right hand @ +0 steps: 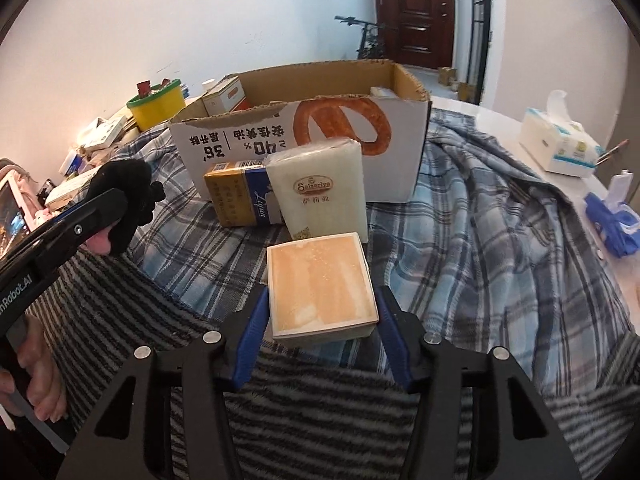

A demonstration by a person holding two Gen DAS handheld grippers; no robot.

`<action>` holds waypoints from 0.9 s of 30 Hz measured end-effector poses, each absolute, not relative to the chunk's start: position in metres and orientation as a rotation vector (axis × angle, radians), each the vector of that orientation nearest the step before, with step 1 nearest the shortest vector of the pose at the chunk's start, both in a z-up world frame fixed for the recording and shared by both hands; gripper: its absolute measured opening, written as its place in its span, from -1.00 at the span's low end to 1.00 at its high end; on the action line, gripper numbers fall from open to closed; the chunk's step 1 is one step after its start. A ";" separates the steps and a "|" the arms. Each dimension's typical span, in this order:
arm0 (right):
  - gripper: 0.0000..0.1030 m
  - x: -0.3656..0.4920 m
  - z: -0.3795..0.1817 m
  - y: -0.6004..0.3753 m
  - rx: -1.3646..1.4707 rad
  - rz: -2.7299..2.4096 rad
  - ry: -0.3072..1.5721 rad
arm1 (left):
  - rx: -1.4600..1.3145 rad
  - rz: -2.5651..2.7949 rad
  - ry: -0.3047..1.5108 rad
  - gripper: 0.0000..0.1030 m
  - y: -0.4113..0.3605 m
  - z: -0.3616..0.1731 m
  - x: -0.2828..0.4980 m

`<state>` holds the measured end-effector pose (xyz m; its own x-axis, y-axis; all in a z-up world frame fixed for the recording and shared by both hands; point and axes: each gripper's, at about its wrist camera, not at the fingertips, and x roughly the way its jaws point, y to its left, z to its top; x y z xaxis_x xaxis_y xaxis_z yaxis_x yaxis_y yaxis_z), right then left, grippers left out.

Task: Organize objects
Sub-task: 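Close the right gripper on the beige square box while the left holds the scrunchie, then lift both held items and carry them over the cardboard box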

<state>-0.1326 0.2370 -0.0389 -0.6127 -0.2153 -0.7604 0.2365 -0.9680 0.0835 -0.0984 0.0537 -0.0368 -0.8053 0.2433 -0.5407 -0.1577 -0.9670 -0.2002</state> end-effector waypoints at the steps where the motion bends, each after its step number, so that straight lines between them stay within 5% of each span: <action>1: 0.01 -0.130 -0.038 0.236 1.222 -2.621 0.032 | -0.864 2.791 -0.214 -0.19 0.054 -0.037 -0.098; 12: -0.01 -0.113 -0.028 0.237 1.120 -2.717 -0.025 | -0.837 2.796 -0.208 -0.19 0.053 -0.033 -0.095; 27: -0.01 -0.069 -0.001 0.246 0.640 -2.993 -0.096 | -0.694 2.858 -0.144 -0.19 0.061 -0.023 -0.076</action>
<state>-0.0687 0.2460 -0.0008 -0.9096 -0.0910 -0.4054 0.0649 -0.9949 0.0778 -0.0755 0.0605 -0.0234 -0.8705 0.2131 -0.4437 -0.1675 -0.9759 -0.1401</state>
